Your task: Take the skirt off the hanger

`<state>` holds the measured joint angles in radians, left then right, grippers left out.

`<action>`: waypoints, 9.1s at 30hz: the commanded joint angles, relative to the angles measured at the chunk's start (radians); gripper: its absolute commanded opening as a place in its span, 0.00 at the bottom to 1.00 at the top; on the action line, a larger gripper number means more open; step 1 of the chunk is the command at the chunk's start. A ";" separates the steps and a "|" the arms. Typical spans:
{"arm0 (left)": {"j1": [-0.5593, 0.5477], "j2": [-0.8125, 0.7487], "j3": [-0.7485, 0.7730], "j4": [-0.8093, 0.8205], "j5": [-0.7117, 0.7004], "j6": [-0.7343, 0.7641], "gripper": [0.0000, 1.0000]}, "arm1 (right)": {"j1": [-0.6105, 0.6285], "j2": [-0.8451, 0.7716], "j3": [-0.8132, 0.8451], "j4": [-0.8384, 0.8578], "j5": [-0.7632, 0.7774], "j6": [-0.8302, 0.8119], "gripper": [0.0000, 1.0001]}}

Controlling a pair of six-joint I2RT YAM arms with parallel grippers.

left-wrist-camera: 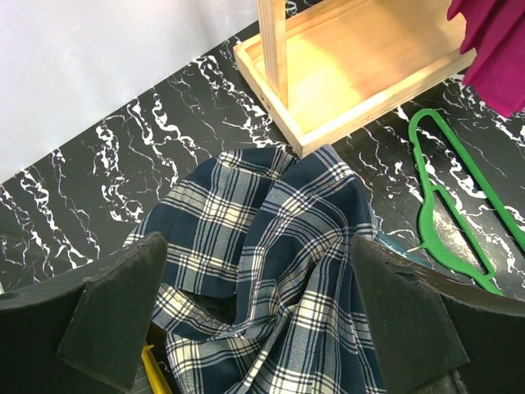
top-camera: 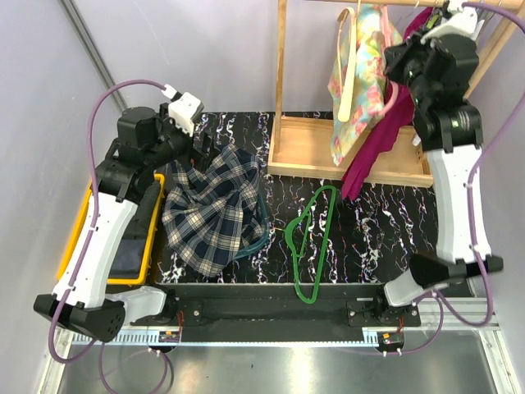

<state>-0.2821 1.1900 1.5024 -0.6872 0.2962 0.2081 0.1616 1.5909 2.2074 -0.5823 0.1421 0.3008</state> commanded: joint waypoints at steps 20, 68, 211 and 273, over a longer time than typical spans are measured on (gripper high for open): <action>0.004 0.002 0.248 0.009 0.515 -0.328 0.99 | 0.070 -0.736 -0.612 -0.096 -0.803 0.105 0.00; 0.217 0.109 0.229 1.456 1.262 -1.682 0.00 | 0.075 -0.793 -0.693 -0.149 -0.460 0.046 0.00; -0.210 -0.274 0.027 -0.172 -0.083 0.174 0.99 | -0.089 0.331 0.486 -0.033 0.229 0.063 0.00; -0.209 -0.136 0.265 -0.078 0.271 -0.058 0.99 | 0.096 -0.589 -0.299 -0.153 -1.105 0.144 0.00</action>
<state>-0.4953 1.0496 1.7481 -0.8280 0.5022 0.1608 0.2337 1.0454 1.7580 -0.9928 -0.6472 0.4229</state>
